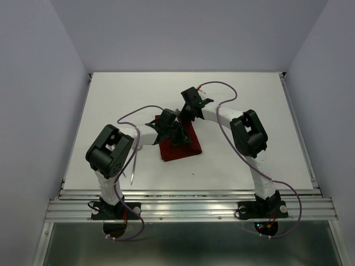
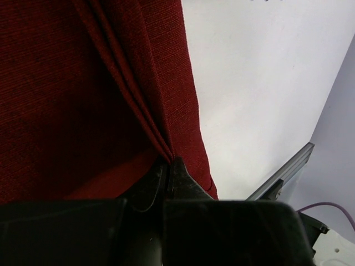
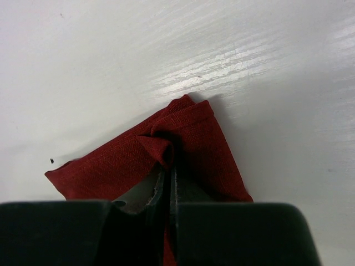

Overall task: Fold the napkin into a case and place the utensils inside
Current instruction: Fold the lower triangle-folded napkin at the center of the board.

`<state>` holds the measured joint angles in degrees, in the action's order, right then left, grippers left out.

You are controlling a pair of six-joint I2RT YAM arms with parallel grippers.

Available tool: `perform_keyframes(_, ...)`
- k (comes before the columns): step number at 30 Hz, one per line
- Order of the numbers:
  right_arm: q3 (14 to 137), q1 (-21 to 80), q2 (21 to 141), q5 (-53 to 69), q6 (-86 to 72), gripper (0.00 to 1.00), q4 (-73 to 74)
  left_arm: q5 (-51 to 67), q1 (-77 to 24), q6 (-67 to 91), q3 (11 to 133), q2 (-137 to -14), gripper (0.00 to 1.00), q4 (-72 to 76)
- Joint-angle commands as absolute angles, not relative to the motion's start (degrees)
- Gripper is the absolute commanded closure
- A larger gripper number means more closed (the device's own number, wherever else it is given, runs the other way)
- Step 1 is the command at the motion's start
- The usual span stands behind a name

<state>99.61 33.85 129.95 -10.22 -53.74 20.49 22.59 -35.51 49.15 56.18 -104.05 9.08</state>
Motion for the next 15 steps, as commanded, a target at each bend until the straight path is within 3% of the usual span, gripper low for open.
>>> perform_keyframes(1, 99.3, 34.0, 133.9, -12.6, -51.2, 0.99, 25.0, 23.7, -35.9, 46.2, 54.6, -100.1, 1.00, 8.0)
perform_keyframes(7, 99.2, 34.0, 133.3, -11.7, -50.5, 0.99, 25.0, 22.9, -35.9, 42.5, 54.2, -100.7, 1.00, 7.1)
perform_keyframes(15, 98.6, 34.0, 130.5, -10.0, -47.5, 0.76, 25.0, 22.4, -35.9, 39.1, 53.5, -100.0, 1.00, 6.2)
